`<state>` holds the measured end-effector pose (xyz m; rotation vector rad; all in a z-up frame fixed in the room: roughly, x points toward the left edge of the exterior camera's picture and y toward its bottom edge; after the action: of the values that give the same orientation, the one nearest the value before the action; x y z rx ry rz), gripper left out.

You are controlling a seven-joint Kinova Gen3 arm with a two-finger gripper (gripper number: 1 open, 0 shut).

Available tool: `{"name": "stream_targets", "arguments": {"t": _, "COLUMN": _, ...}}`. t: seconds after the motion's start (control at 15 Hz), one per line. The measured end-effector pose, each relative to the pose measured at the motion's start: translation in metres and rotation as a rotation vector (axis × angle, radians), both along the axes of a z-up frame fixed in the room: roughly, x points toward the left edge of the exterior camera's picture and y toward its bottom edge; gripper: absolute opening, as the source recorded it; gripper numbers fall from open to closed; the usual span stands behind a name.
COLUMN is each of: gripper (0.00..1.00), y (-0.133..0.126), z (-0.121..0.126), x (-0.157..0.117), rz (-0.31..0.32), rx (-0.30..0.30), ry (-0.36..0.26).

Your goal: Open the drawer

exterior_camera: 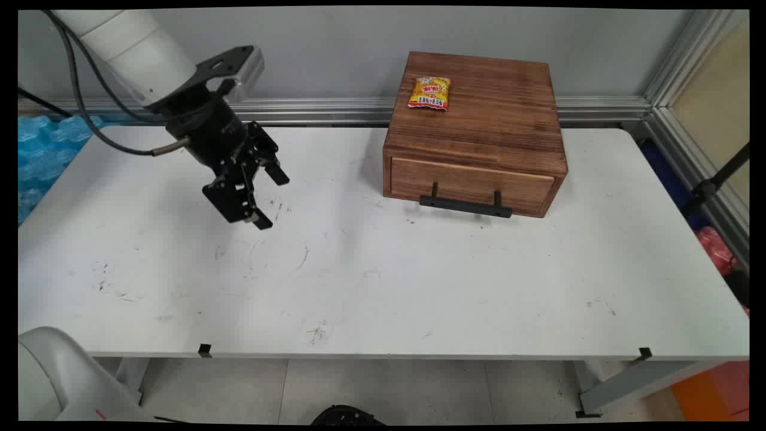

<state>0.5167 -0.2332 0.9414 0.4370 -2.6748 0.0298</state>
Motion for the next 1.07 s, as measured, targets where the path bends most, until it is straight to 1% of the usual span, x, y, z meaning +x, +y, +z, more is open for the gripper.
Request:
{"name": "stream_targets", "arguments": {"t": 0.27, "gripper": 1.0, "y": -0.01, "z": 0.017, "x": 0.0, "rz": 0.051, "rx": -0.014, "ry": 0.016}}
{"name": "stream_targets", "arguments": {"t": 0.6, "gripper": 1.0, "y": -0.027, "z": 0.052, "x": -0.009, "rz": 0.118, "rx": -0.033, "ry": 0.074}}
{"name": "stream_targets", "arguments": {"t": 0.87, "gripper": 1.0, "y": -0.034, "z": 0.07, "x": -0.014, "rz": 0.145, "rx": -0.036, "ry": 0.111}}
{"name": "stream_targets", "arguments": {"t": 1.07, "gripper": 1.0, "y": -0.037, "z": 0.077, "x": -0.018, "rz": 0.153, "rx": -0.039, "ry": 0.121}}
